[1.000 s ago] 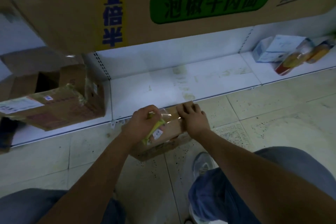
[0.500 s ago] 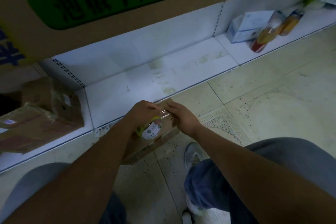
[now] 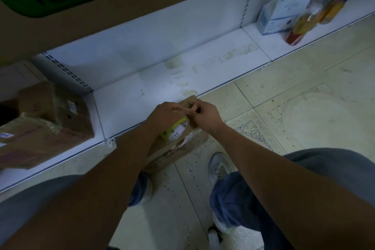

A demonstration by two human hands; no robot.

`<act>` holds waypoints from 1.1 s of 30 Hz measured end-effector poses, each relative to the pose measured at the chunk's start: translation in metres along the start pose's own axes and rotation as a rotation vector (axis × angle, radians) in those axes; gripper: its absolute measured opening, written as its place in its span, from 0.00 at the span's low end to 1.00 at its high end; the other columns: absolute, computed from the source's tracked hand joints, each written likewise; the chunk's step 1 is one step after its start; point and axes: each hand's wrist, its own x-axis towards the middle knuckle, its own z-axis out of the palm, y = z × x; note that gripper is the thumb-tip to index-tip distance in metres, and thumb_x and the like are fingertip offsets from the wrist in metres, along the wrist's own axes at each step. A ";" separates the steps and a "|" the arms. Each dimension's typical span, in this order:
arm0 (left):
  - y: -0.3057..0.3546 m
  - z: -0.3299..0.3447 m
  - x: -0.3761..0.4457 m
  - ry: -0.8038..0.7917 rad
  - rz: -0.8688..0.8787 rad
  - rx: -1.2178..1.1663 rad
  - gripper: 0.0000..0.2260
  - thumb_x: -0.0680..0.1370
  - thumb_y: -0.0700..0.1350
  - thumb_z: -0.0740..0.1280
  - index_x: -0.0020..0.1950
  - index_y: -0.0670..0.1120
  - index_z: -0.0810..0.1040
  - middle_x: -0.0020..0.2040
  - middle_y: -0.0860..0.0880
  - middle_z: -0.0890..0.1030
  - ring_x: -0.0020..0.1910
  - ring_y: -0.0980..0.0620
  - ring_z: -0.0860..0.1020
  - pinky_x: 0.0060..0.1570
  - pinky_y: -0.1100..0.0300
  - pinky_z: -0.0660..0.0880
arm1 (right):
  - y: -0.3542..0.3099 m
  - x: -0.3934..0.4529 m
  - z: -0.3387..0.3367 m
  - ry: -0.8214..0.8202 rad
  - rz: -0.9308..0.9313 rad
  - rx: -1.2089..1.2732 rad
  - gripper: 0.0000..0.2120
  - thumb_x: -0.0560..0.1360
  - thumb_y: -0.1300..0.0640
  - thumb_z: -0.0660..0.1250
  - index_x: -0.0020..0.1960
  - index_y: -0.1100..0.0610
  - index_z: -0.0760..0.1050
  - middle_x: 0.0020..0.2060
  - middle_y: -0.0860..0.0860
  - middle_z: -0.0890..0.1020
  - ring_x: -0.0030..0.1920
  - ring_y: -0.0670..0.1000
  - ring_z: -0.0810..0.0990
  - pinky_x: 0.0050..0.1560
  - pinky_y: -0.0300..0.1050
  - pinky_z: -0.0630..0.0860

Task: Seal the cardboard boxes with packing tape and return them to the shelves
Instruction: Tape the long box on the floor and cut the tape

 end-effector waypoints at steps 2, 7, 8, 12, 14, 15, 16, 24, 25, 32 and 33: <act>0.000 -0.004 -0.002 0.021 -0.071 -0.085 0.34 0.74 0.63 0.70 0.76 0.50 0.67 0.75 0.49 0.70 0.67 0.49 0.73 0.62 0.58 0.69 | -0.003 0.006 -0.001 0.059 -0.006 -0.046 0.09 0.79 0.59 0.62 0.52 0.60 0.79 0.47 0.57 0.83 0.47 0.56 0.81 0.50 0.50 0.78; -0.023 -0.002 -0.023 0.027 -0.018 -0.128 0.30 0.67 0.57 0.80 0.62 0.52 0.71 0.53 0.52 0.79 0.48 0.55 0.79 0.40 0.68 0.74 | -0.002 0.016 -0.002 0.091 0.021 -0.039 0.07 0.77 0.59 0.66 0.40 0.57 0.74 0.45 0.53 0.83 0.45 0.54 0.80 0.46 0.48 0.76; -0.027 0.000 -0.028 0.058 0.010 -0.033 0.27 0.65 0.61 0.79 0.57 0.52 0.73 0.50 0.53 0.79 0.47 0.55 0.78 0.42 0.64 0.75 | -0.002 0.017 -0.004 0.094 0.026 -0.029 0.08 0.77 0.60 0.66 0.39 0.57 0.73 0.42 0.52 0.81 0.43 0.53 0.79 0.43 0.46 0.74; -0.042 0.004 -0.033 0.136 0.045 0.004 0.31 0.61 0.72 0.68 0.53 0.50 0.77 0.56 0.52 0.76 0.56 0.53 0.74 0.63 0.50 0.72 | -0.002 0.020 -0.015 0.106 0.092 0.032 0.14 0.79 0.60 0.64 0.36 0.56 0.66 0.33 0.51 0.74 0.34 0.48 0.71 0.29 0.33 0.67; -0.038 0.003 -0.036 0.056 0.008 -0.022 0.23 0.68 0.68 0.68 0.52 0.52 0.73 0.51 0.50 0.80 0.50 0.51 0.79 0.52 0.48 0.78 | -0.001 0.020 -0.019 0.087 0.098 0.007 0.13 0.79 0.60 0.64 0.37 0.57 0.67 0.35 0.52 0.74 0.36 0.49 0.71 0.29 0.32 0.67; -0.038 0.002 -0.036 0.044 -0.017 0.003 0.19 0.71 0.63 0.68 0.52 0.51 0.71 0.48 0.48 0.79 0.47 0.48 0.79 0.48 0.48 0.78 | -0.001 0.021 -0.022 0.095 0.115 0.024 0.12 0.79 0.61 0.65 0.37 0.58 0.68 0.36 0.54 0.75 0.37 0.51 0.73 0.33 0.34 0.71; -0.037 -0.001 -0.035 0.055 -0.037 0.041 0.17 0.74 0.58 0.69 0.53 0.49 0.69 0.46 0.47 0.79 0.46 0.46 0.79 0.46 0.48 0.77 | 0.002 0.022 -0.024 0.109 0.140 0.069 0.12 0.78 0.62 0.65 0.37 0.59 0.68 0.37 0.56 0.77 0.39 0.53 0.75 0.39 0.40 0.76; -0.034 -0.004 -0.053 0.279 -0.015 0.418 0.17 0.79 0.48 0.66 0.62 0.45 0.64 0.48 0.45 0.75 0.42 0.47 0.75 0.40 0.55 0.68 | 0.000 0.018 -0.043 0.102 0.370 0.490 0.12 0.80 0.69 0.62 0.39 0.61 0.68 0.38 0.59 0.80 0.41 0.57 0.83 0.38 0.51 0.81; -0.034 0.003 -0.058 0.306 -0.014 0.401 0.17 0.80 0.48 0.64 0.64 0.45 0.64 0.50 0.45 0.75 0.42 0.46 0.76 0.40 0.55 0.68 | 0.002 0.017 -0.044 0.091 0.384 0.512 0.11 0.80 0.70 0.61 0.40 0.61 0.68 0.39 0.60 0.80 0.41 0.58 0.83 0.39 0.52 0.82; -0.044 0.043 -0.063 0.518 -0.185 0.281 0.18 0.79 0.56 0.54 0.66 0.51 0.61 0.50 0.41 0.77 0.42 0.40 0.79 0.43 0.47 0.78 | 0.021 0.014 -0.046 0.001 0.461 0.563 0.07 0.79 0.70 0.63 0.43 0.62 0.69 0.46 0.65 0.81 0.45 0.60 0.84 0.54 0.53 0.82; -0.045 0.046 -0.061 0.526 -0.193 0.282 0.18 0.79 0.56 0.54 0.67 0.50 0.61 0.51 0.40 0.77 0.43 0.39 0.79 0.44 0.45 0.78 | 0.023 0.014 -0.046 0.008 0.471 0.547 0.07 0.78 0.70 0.63 0.43 0.63 0.70 0.48 0.66 0.81 0.44 0.60 0.84 0.54 0.52 0.82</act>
